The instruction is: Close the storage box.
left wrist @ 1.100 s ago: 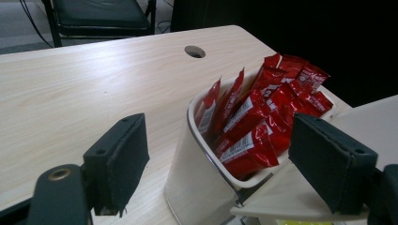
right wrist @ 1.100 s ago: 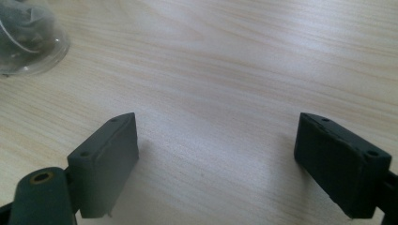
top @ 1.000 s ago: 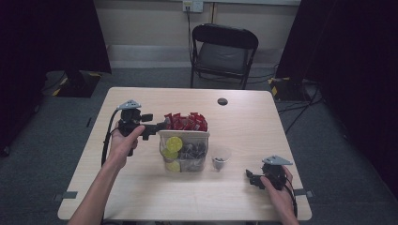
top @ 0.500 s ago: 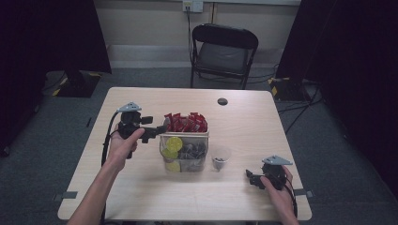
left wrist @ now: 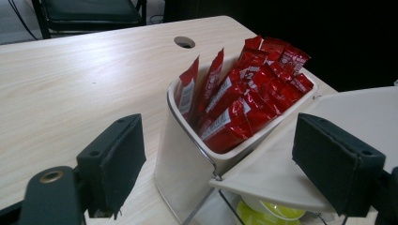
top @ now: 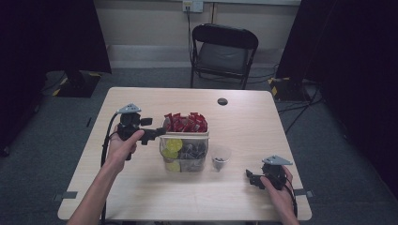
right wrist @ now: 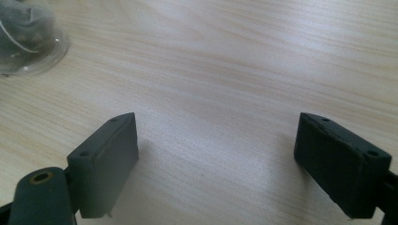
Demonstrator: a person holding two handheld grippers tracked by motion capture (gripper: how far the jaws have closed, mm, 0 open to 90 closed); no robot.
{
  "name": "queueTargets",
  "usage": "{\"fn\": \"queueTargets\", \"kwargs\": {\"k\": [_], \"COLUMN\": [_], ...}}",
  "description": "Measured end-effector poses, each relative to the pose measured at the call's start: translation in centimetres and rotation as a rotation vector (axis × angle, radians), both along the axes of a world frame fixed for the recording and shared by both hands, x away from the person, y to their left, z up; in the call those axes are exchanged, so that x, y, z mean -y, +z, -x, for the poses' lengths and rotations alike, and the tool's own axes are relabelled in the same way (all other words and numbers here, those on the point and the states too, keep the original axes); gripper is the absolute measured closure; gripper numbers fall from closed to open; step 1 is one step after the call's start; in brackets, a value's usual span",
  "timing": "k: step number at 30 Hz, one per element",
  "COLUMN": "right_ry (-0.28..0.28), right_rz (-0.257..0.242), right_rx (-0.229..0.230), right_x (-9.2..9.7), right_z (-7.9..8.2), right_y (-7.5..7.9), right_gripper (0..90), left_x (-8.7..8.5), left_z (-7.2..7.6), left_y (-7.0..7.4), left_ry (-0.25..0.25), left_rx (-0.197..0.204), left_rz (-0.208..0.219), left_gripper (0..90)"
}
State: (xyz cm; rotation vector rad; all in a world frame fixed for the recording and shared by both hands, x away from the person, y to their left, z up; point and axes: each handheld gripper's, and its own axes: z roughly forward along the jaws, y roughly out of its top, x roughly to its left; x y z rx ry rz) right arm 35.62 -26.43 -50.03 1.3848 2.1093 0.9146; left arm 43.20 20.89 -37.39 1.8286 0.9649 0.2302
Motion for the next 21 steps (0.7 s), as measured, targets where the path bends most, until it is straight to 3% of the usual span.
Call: {"fn": "queueTargets", "kwargs": {"k": [11,21], "right_ry": [0.0,0.0], "right_rz": [0.0,0.0], "right_rx": [0.0,0.0], "right_x": [0.0,0.0], "right_z": [0.0,0.0], "right_y": [0.0,0.0], "right_gripper": [13.5,13.5], "left_x": [0.0,1.0], "left_z": [1.1,1.3], "left_y": [-0.3,-1.7], "left_ry": [-0.013,-0.03], "left_rx": [0.009,-0.02], "left_rz": [-0.023,-0.069], "left_gripper": [17.0,16.7]}}
